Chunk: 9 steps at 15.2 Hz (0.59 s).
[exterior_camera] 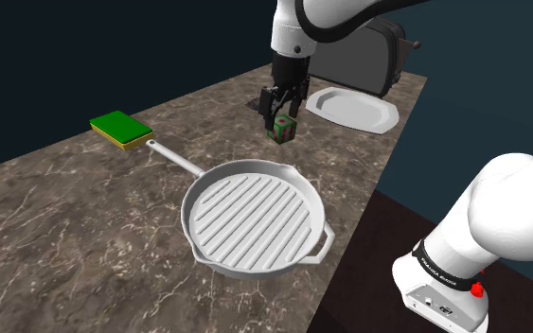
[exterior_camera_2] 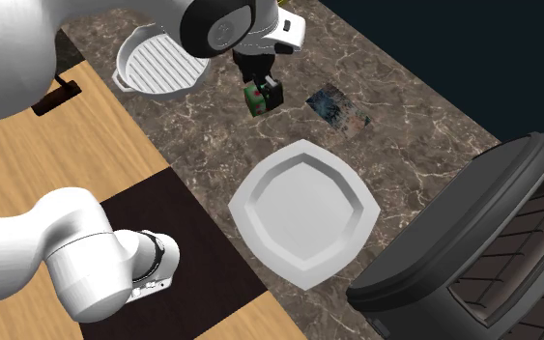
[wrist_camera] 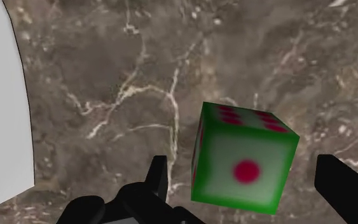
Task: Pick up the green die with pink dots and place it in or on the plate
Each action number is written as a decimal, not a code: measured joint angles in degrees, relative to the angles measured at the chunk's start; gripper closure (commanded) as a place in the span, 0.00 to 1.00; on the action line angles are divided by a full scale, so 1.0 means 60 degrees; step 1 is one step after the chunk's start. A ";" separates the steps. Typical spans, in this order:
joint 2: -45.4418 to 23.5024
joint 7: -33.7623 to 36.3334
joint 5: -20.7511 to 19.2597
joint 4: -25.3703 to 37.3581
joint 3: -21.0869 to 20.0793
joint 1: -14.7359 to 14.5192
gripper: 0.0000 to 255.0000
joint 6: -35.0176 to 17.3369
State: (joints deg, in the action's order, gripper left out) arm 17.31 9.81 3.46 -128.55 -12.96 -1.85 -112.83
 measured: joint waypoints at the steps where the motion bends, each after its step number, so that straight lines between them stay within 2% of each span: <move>1: -0.0050 -0.0015 -0.0010 -0.0075 0.0005 0.0010 0.00 -0.0123; 8: -0.0090 -0.0010 -0.0010 -0.0252 -0.0006 0.0008 0.00 -0.0344; 9: -0.0090 -0.0010 -0.0010 -0.0252 -0.0006 0.0008 1.00 -0.0344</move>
State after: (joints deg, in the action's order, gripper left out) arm 16.76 9.74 3.40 -130.06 -13.00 -1.81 -114.89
